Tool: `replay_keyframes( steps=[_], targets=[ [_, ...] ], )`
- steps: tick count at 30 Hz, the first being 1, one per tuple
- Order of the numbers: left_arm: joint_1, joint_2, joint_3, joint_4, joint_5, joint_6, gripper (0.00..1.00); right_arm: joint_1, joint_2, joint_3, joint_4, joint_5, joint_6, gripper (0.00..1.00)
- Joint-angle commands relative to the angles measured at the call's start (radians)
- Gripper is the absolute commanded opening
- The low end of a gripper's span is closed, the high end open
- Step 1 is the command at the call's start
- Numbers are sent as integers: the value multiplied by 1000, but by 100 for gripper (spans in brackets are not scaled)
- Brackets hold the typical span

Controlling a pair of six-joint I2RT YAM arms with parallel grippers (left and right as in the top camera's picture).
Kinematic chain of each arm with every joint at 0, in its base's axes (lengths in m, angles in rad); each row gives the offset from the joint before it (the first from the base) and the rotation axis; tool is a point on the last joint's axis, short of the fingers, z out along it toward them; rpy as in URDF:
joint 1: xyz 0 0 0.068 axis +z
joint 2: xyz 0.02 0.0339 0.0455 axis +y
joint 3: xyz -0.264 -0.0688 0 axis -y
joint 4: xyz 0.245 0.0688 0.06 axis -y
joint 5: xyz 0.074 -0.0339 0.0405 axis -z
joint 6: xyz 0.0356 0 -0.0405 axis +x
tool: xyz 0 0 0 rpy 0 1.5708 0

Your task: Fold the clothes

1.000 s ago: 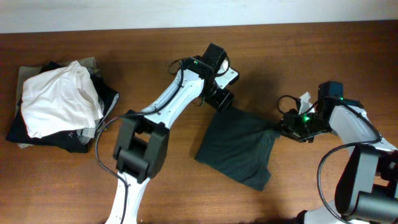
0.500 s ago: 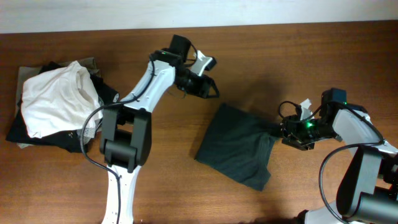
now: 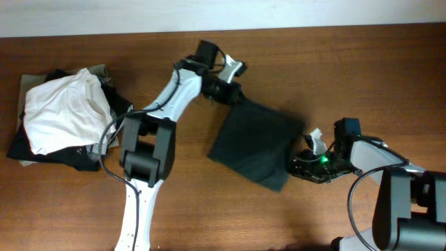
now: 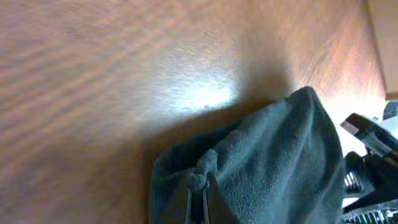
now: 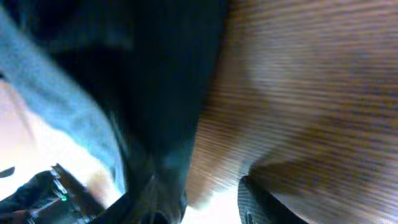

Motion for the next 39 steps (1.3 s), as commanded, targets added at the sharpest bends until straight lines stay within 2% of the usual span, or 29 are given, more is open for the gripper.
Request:
replay_keyframes(
  steps=[1,3,5,8,9,12,13,15,16,17,20,22,23,25,27,28,30,31,33,36,37,39],
  targets=[
    [6,6,21,-3,52,-9,0,6,-3,-1,3,-145,-72,58],
    [5,6,21,-7,52,-9,0,6,-3,-1,5,-217,-131,64],
    [6,6,21,-14,52,-8,0,7,-3,-3,27,-216,-137,66],
    [6,6,21,-23,49,-8,0,69,12,-31,132,-90,-15,65],
    [6,6,21,-24,49,-8,0,109,23,-39,179,-87,12,61],
    [11,6,21,-25,24,-8,0,188,32,-39,206,42,146,4],
    [20,6,21,-21,19,-8,1,173,32,-39,161,134,235,4],
    [55,6,23,-5,18,-8,6,156,32,-39,90,214,257,4],
    [85,6,23,9,18,-9,16,156,32,-39,84,213,233,4],
    [117,6,25,8,19,-10,32,156,32,-39,84,213,233,4],
    [191,6,30,-32,106,-21,60,156,32,-39,80,203,222,5],
    [219,6,30,-130,225,5,60,153,27,-30,73,185,202,33],
    [220,6,30,-189,264,58,60,146,18,-18,62,147,174,43],
    [203,6,30,-373,239,225,60,85,-52,49,-34,119,154,49],
    [172,6,30,-479,128,278,60,23,-119,98,-96,119,154,51],
    [146,6,28,-523,24,277,60,-19,-163,126,-109,118,154,54],
    [90,6,19,-563,-47,276,60,-35,-203,135,-84,79,115,39],
    [60,6,8,-552,-60,276,60,-19,-201,135,-58,55,109,29],
    [22,10,-24,-495,-140,188,66,32,-170,134,25,55,117,4],
    [12,37,-33,-489,-165,172,69,96,-55,134,166,61,137,4],
    [12,49,-35,-489,-163,157,69,97,1,134,212,70,189,4],
    [12,56,-40,-481,-86,154,68,97,84,134,243,70,227,4]
  ],
)
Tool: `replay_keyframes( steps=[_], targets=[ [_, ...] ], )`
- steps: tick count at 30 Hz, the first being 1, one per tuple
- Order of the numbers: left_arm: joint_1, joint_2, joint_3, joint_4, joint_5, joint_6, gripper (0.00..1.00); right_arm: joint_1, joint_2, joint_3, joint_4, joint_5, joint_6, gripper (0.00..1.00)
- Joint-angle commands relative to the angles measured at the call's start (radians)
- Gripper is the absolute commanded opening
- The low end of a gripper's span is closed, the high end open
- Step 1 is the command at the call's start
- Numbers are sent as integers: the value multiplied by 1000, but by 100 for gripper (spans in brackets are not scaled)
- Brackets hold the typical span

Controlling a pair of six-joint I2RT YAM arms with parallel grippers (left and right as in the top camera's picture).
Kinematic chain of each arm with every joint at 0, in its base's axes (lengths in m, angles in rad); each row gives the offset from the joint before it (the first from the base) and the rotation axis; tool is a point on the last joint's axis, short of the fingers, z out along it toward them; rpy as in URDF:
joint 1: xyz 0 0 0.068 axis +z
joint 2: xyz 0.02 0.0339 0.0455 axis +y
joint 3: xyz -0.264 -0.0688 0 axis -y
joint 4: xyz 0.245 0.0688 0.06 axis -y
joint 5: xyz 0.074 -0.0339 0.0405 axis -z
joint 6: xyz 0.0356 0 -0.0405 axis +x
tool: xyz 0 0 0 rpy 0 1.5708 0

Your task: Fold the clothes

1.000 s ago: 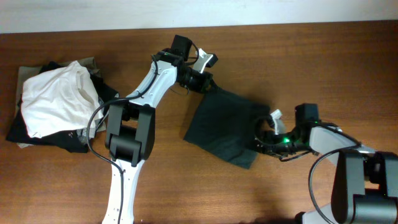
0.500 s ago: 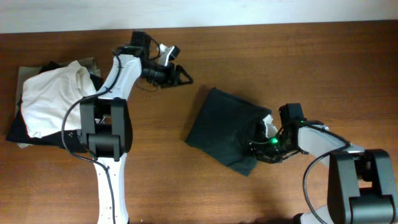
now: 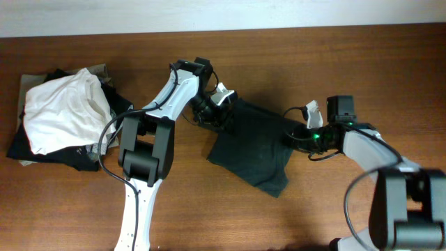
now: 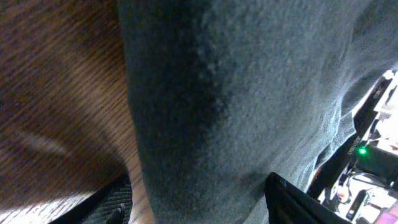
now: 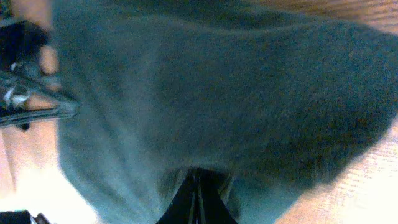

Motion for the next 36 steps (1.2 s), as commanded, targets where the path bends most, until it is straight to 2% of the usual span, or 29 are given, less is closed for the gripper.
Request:
replay_keyframes(
  steps=[1,3,6,8,9,10,11,12,14,16,20,23,28,31,34,35,36],
  targets=[
    [5,49,-19,22,112,-23,68,3,93,8,11,1,51,4],
    [2,49,-20,20,249,-25,68,3,154,8,11,2,51,4],
    [-38,50,-23,14,247,-30,67,3,167,8,11,5,51,4],
    [-84,50,-23,30,241,-30,56,3,167,8,7,8,51,4],
    [-101,50,-23,33,242,-37,49,3,167,8,3,8,51,4],
    [-112,50,-23,29,241,-37,35,3,167,8,-1,8,51,4],
    [-116,50,-23,26,242,-37,12,3,167,8,-5,8,51,4],
    [-115,50,-23,18,241,-37,1,3,166,8,-15,7,51,4],
    [-98,48,-17,-18,230,-37,1,-4,142,11,-63,-27,36,4],
    [-39,27,42,-99,153,-36,1,-33,32,31,-146,-65,20,4],
    [143,-116,243,-212,86,-36,1,-56,-255,111,-340,-67,-14,4],
    [314,-177,402,-320,86,-45,1,-56,-364,114,-365,-67,-13,4],
    [646,-182,517,-406,159,-44,0,-56,-378,113,-415,-58,-14,4],
    [813,-182,518,-417,15,-45,1,-56,-378,113,-416,-55,-13,4],
    [970,-182,518,-417,-1,-44,0,-56,-378,113,-417,-55,-13,4],
    [1029,-182,518,-417,-86,-54,3,-56,-378,113,-416,-55,-13,4],
    [1051,-182,518,-417,-199,-119,22,-57,-378,113,-417,-55,-13,4]
  ],
)
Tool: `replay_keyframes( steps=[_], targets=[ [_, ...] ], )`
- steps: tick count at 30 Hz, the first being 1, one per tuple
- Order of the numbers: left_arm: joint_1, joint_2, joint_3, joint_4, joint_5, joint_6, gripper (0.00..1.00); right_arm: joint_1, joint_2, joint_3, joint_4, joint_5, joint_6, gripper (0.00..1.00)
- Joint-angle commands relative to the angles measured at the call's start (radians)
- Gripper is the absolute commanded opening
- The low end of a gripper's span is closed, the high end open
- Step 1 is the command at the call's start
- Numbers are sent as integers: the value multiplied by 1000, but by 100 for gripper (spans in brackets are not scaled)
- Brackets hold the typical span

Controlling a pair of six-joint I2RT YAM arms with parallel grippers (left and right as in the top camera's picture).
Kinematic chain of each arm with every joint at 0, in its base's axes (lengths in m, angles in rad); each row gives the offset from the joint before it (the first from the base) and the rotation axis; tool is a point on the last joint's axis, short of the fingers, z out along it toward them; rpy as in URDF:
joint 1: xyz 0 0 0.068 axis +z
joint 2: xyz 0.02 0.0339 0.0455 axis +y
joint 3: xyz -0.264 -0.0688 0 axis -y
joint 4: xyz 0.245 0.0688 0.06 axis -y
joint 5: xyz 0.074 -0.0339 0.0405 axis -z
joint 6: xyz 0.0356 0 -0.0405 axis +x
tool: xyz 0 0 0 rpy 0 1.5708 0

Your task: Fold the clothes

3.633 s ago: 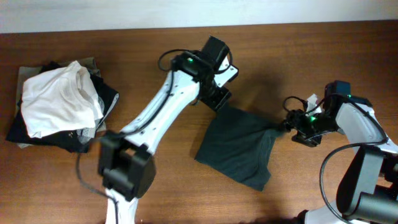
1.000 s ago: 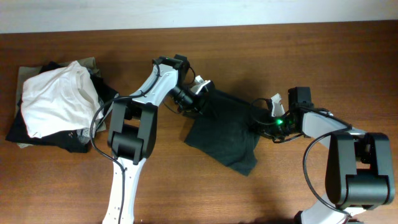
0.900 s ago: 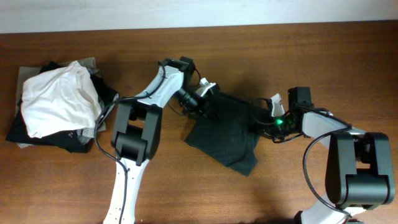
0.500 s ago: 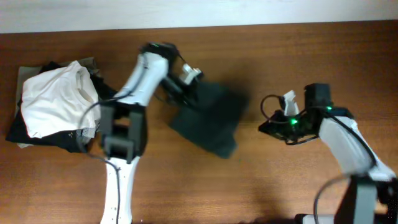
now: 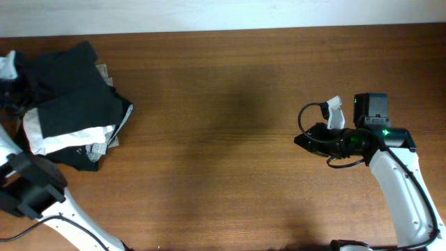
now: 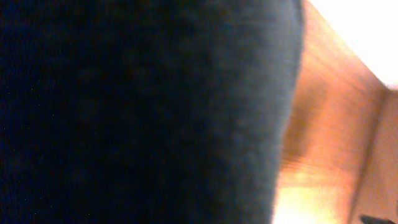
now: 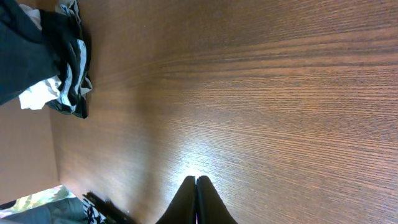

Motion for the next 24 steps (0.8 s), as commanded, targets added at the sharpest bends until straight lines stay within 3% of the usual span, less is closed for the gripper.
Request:
replay_keyframes(
  steps=[1,2,4,8,10,11,14,17,20,21,24],
  targets=[
    [77,-18,25,-3,-233,-122,49,-1,-8,8,-2,1,-6,4],
    [102,-18,25,-2,-213,-125,80,-1,-8,8,-9,1,-6,4],
    [143,-43,26,-4,-125,-119,99,-8,-12,12,-15,1,1,4],
    [111,-249,26,-3,11,-29,99,-19,-105,156,-38,2,0,4],
    [-6,-419,26,-3,39,41,99,5,-158,255,-72,2,-19,5],
    [-121,-515,26,-3,20,77,99,21,-188,312,-115,9,-47,10],
    [-492,-683,25,-3,-250,75,99,42,-260,379,-172,12,-125,23],
    [-844,-822,-15,-3,-502,-47,99,42,-363,388,-216,28,-132,37],
    [-963,-942,-121,-3,-518,-81,99,42,-481,388,-257,64,-172,70],
    [-967,-980,-170,-3,-518,-80,99,42,-510,388,-262,87,-172,99],
    [-967,-1019,-220,-3,-518,-80,99,42,-524,387,-264,84,-172,99]
  ],
)
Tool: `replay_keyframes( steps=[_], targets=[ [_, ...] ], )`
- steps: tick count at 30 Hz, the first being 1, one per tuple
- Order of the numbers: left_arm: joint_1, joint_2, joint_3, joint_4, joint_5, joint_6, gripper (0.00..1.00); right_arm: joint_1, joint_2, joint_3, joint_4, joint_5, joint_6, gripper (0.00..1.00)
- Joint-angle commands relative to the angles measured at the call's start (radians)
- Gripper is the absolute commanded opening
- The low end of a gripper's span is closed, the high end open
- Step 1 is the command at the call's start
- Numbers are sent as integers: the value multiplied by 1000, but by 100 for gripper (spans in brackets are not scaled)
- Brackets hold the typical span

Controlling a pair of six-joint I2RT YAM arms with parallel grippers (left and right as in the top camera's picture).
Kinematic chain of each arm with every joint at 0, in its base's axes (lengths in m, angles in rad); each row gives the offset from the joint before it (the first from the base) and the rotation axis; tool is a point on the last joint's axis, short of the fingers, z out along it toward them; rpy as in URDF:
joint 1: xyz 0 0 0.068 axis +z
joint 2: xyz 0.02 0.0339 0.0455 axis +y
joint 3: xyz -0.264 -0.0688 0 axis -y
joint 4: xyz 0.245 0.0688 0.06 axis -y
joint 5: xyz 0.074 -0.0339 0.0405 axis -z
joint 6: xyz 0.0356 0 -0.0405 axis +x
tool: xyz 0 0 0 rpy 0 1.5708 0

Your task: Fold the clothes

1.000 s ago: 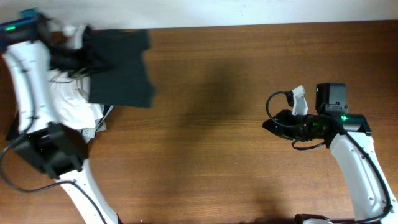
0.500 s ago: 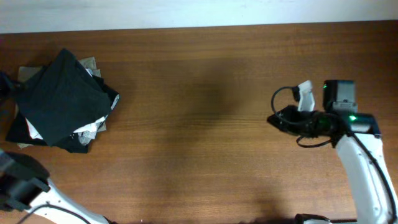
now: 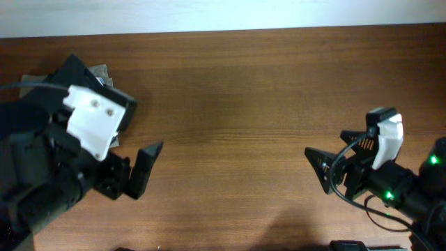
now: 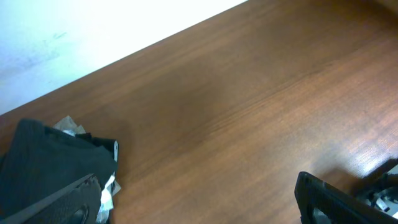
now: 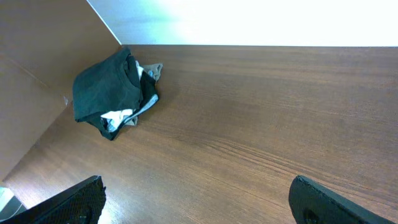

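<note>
The clothes are one pile (image 5: 115,90) at the table's far left, a dark folded garment (image 4: 50,152) on top with white and striped cloth showing beneath. In the overhead view my raised left arm covers most of the pile (image 3: 101,70). My left gripper (image 4: 199,205) hangs open and empty high above the table, with the pile by its left finger (image 4: 62,202). My right gripper (image 5: 199,205) is also open and empty, high over the right half of the table, its fingers (image 5: 336,202) far apart. From above, the right gripper (image 3: 333,159) points left.
The brown wooden table (image 3: 237,104) stretches between the two arms. A pale wall (image 4: 74,31) runs along its far edge. A brown panel (image 5: 43,81) stands beside the pile at the left end.
My left gripper was down at the pile with dark cloth filling its view; it is now raised and open. My right gripper was shut low over the table; it is now raised and open.
A dark folded garment lay mid-table with a gripper at each of two corners. Then both grippers were on it, closer together. Then the garment lay on the pile at the far left, the right gripper shut over bare table. Now both grippers hang open.
</note>
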Motion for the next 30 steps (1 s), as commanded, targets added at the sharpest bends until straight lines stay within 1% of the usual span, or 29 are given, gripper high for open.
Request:
replay_keyframes(
  steps=[1,7,9,13,15,16,17,18,23,26,30],
  targets=[
    [-6,-18,-32,3,-30,-20,99,5,7,11,-2,26,-10,99],
    [-6,-17,-32,3,-29,-20,99,5,6,10,-9,39,-10,98],
    [-6,-17,-32,3,-29,-20,99,5,6,10,-9,188,-10,99],
    [-6,-17,-32,3,-29,-20,99,5,6,4,-9,263,-15,99],
    [-6,-17,-32,3,-29,-20,99,5,-40,-44,19,376,-15,99],
    [-6,-17,-32,3,-29,-20,99,5,-89,-107,76,436,-14,99],
    [-6,-18,-32,3,-29,-20,99,3,-167,-212,153,470,-14,99],
    [-6,-17,-32,3,-29,-20,99,-5,-272,-352,245,472,-14,99],
    [-6,-17,-32,3,-30,-20,99,-13,-656,-847,429,451,-13,99],
    [-6,-17,-32,3,-29,-20,99,-13,-783,-1035,496,414,-13,99],
    [-6,-17,-32,3,-29,-20,99,-11,-801,-1220,642,399,-10,99]
  ],
)
